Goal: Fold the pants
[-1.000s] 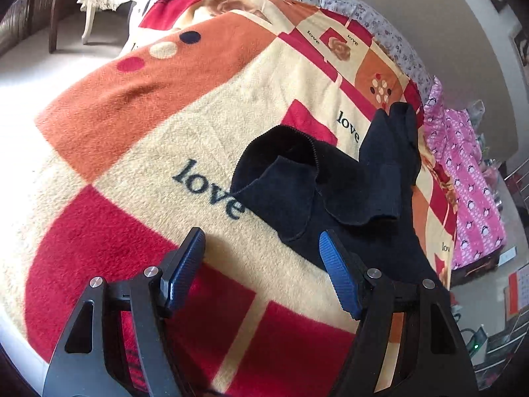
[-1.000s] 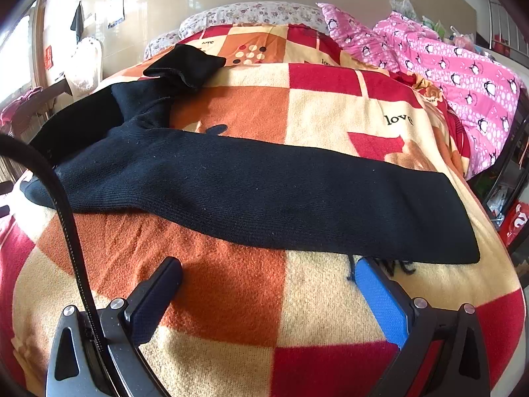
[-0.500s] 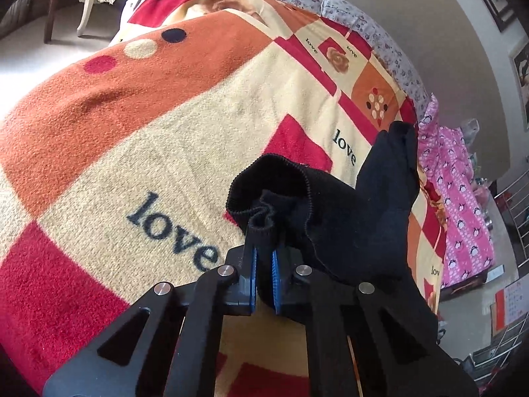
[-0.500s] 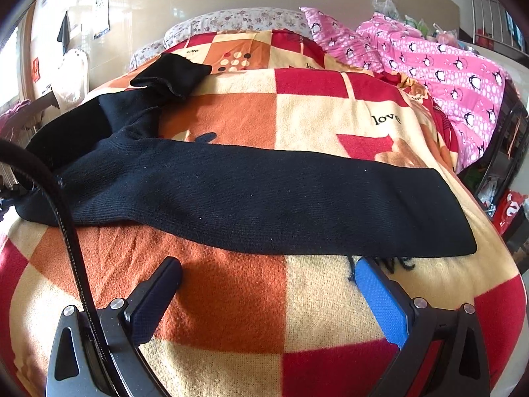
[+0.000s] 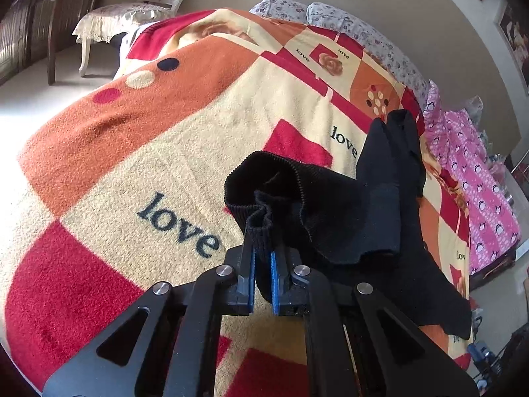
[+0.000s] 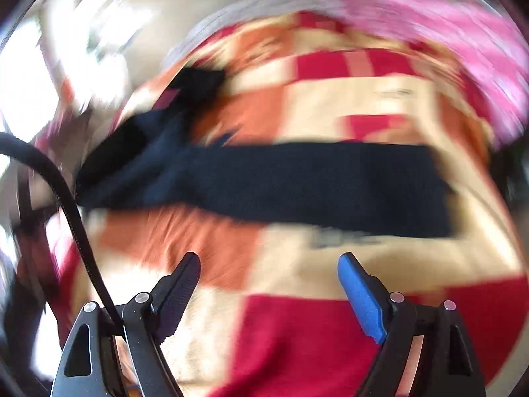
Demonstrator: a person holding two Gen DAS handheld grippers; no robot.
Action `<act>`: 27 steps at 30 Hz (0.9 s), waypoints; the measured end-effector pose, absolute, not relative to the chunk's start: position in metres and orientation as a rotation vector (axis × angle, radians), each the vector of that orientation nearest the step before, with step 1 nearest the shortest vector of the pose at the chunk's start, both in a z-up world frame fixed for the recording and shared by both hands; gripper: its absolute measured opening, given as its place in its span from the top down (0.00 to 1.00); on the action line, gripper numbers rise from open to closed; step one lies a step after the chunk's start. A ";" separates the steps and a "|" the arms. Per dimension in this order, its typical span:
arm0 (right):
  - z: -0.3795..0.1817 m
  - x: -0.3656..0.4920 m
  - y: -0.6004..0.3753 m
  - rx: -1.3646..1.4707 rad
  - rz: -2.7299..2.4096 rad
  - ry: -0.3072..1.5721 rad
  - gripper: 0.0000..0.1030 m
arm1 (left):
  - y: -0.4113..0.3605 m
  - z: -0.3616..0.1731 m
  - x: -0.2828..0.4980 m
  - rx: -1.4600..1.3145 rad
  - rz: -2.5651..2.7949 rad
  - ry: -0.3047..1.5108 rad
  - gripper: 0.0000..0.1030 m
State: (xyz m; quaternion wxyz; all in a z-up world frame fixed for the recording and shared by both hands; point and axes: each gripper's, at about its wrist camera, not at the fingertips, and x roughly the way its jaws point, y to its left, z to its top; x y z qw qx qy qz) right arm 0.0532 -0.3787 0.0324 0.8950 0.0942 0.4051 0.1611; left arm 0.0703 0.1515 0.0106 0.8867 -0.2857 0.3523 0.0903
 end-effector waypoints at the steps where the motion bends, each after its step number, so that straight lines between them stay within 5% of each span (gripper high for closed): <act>1: 0.036 0.055 -0.406 0.296 0.302 0.829 0.17 | 0.153 0.008 0.071 -0.607 0.185 0.734 0.95; 7: 0.009 0.081 -0.511 0.842 0.237 0.936 0.17 | 0.157 0.006 0.073 -0.642 0.175 0.724 0.95; 13: 0.006 0.112 -0.502 0.900 0.325 0.980 0.12 | 0.160 0.005 0.076 -0.666 0.168 0.723 0.95; 14: 0.009 0.116 -0.500 0.890 0.339 0.960 0.16 | 0.160 0.005 0.077 -0.662 0.171 0.720 0.95; 16: 0.003 0.121 -0.499 0.890 0.317 0.961 0.37 | 0.158 0.006 0.077 -0.653 0.180 0.715 0.95; 18: -0.007 0.124 -0.499 0.921 0.299 0.973 0.69 | 0.157 0.006 0.077 -0.644 0.184 0.711 0.95; 21: -0.013 0.115 -0.505 0.889 0.274 0.941 0.96 | 0.157 0.009 0.076 -0.621 0.194 0.748 0.96; 27: 0.005 0.089 -0.508 0.799 0.336 0.869 0.96 | 0.166 0.030 0.021 -0.616 0.272 0.681 0.96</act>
